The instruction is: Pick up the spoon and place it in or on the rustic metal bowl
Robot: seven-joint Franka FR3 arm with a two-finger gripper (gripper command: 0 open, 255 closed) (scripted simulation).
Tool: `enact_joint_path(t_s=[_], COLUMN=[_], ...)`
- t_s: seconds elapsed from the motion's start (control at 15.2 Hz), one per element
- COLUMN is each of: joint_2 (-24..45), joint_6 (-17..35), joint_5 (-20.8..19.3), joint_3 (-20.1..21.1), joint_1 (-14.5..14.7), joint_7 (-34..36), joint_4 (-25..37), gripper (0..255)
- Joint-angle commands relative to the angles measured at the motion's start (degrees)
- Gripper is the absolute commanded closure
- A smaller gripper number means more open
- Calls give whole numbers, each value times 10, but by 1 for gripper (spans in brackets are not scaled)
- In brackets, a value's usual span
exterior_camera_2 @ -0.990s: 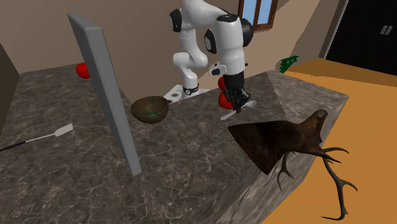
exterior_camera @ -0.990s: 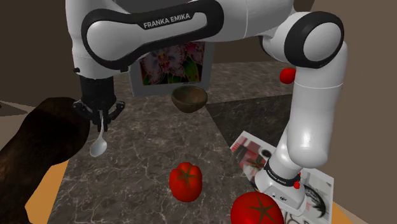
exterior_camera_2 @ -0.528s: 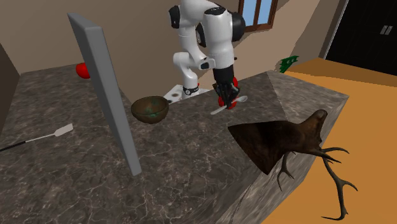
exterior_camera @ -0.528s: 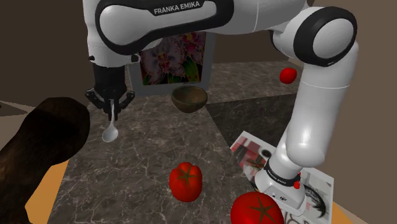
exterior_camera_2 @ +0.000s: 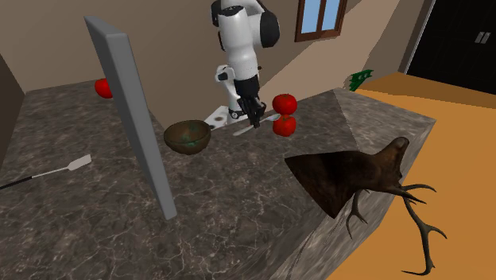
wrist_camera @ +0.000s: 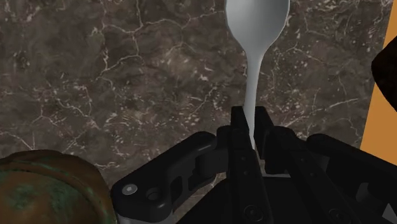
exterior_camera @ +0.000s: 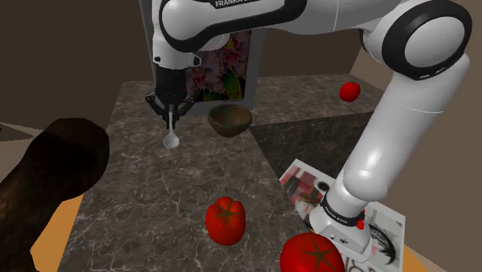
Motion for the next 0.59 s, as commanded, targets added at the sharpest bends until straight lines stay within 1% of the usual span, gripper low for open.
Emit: enact_joint_path(t_s=[0.0,0.53], joint_2=[-16,-63], joint_6=[-5,-31], joint_5=[9,26], joint_3=[-14,-73], joint_1=[-16,-72], joint_7=[-34,-150], joint_4=[-15,-58], gripper=[255,255])
